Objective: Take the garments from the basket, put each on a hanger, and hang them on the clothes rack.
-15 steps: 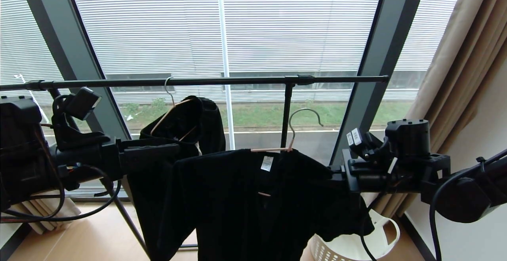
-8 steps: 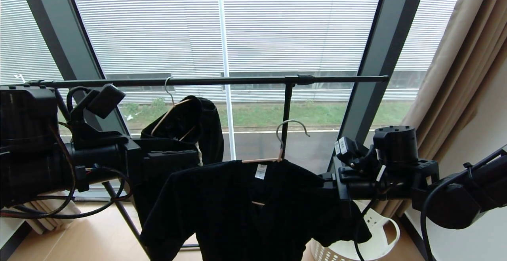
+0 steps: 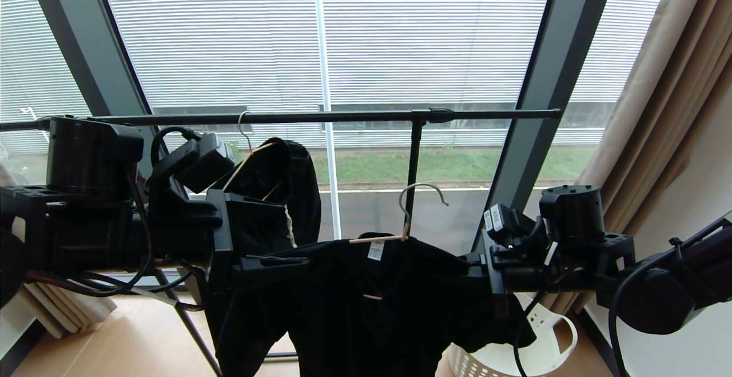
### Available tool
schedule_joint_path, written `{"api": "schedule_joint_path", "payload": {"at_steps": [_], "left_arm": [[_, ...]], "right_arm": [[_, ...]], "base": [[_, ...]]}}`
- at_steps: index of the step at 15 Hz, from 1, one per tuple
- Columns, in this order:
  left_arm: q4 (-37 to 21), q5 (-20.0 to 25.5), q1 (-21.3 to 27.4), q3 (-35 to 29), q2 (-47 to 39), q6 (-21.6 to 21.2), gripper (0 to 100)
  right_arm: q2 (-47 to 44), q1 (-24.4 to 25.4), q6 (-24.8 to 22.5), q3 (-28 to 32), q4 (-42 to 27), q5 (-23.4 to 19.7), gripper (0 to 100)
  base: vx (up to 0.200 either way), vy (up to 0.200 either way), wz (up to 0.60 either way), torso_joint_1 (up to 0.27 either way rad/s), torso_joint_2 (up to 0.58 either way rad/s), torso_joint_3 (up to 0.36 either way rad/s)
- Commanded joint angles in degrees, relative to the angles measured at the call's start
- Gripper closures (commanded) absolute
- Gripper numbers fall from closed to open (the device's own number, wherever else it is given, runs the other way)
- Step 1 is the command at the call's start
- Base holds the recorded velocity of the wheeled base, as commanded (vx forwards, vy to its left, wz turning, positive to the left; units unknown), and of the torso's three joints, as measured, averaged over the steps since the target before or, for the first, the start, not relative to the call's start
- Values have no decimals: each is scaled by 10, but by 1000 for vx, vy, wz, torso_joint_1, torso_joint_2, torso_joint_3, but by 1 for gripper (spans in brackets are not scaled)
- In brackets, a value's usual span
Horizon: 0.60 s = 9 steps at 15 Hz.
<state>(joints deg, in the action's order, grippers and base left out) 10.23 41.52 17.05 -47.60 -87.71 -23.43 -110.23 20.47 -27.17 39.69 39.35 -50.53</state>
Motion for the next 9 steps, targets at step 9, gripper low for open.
{"api": "schedule_joint_path", "payload": {"at_steps": [9], "left_arm": [[1,46,36,-20,-90,-48,0]], "right_arm": [[19,2,-13,-13,5,-2,100]], "base": [[0,0,0,0,0,0]]}}
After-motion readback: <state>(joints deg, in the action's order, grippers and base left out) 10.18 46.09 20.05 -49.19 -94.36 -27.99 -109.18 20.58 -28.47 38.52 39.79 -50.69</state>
